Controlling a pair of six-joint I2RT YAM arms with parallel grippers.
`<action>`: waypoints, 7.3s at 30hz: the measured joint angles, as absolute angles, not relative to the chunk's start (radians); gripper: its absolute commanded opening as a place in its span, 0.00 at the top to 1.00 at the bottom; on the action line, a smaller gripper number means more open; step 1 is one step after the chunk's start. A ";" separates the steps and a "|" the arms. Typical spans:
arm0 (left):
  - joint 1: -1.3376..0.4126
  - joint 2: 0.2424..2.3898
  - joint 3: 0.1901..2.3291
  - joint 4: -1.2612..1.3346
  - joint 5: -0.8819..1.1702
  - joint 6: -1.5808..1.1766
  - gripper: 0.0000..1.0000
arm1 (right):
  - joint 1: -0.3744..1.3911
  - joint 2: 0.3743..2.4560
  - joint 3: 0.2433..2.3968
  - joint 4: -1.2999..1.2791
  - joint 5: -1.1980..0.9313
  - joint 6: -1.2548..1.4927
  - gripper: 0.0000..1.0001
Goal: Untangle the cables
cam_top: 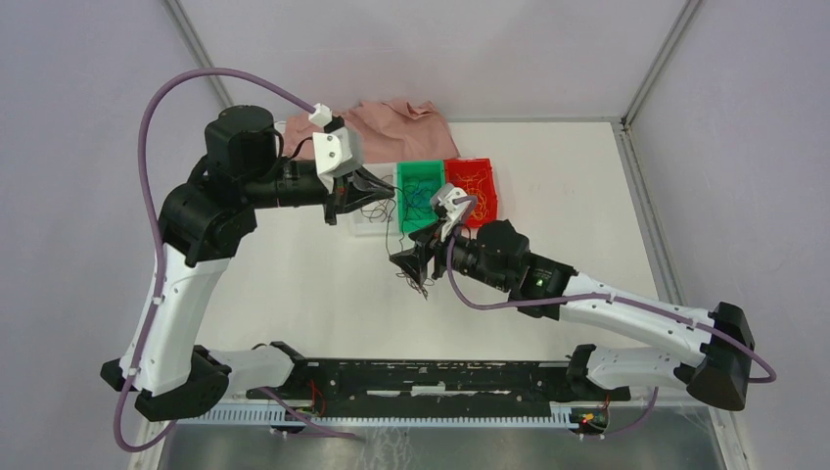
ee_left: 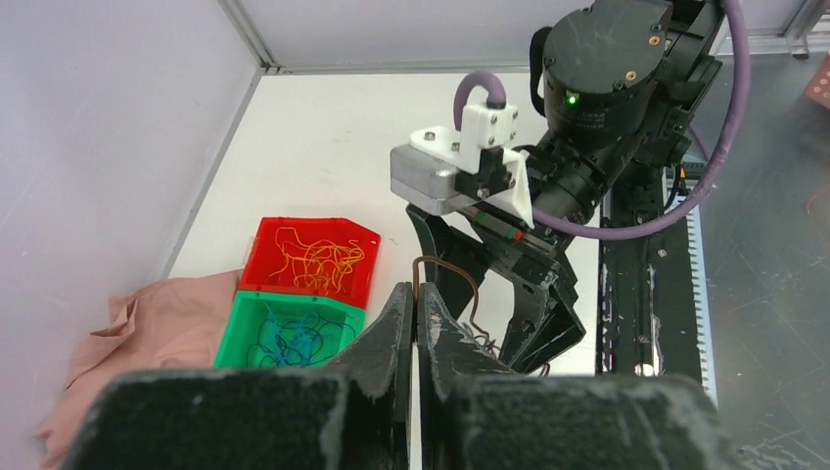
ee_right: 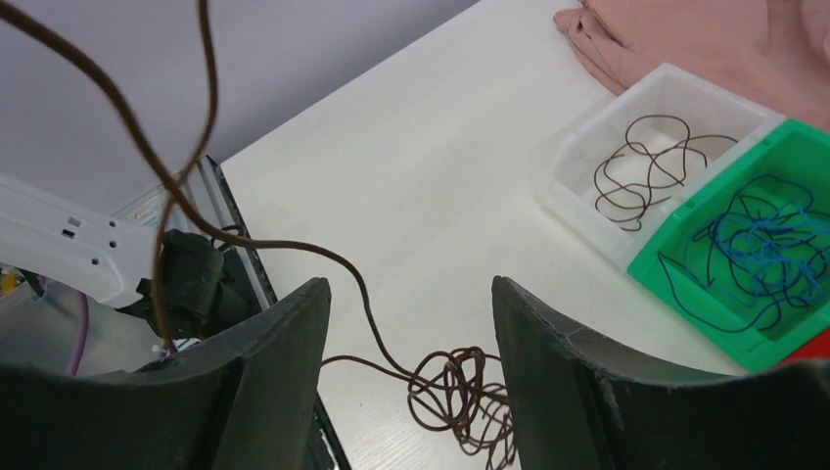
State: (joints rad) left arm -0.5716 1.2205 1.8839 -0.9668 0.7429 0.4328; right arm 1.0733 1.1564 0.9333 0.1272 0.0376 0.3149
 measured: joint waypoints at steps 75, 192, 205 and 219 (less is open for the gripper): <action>-0.568 0.847 1.158 -0.854 -0.002 0.825 0.97 | 0.816 0.773 0.654 -0.272 -0.019 0.614 0.55; -0.562 0.693 0.977 -0.630 0.472 0.561 0.97 | 0.943 1.417 1.378 -0.335 -0.495 0.184 0.97; -0.562 0.742 1.061 -0.604 0.503 0.476 0.97 | 1.053 1.315 1.180 -0.041 -0.083 0.199 0.82; -0.562 0.832 1.305 -0.677 0.691 0.356 0.97 | 1.164 1.359 1.033 0.401 0.324 0.221 0.69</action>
State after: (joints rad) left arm -0.5621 0.8322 1.3048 -0.6773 0.6914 0.3565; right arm 1.1637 1.3594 1.0332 0.4007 0.3244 0.2211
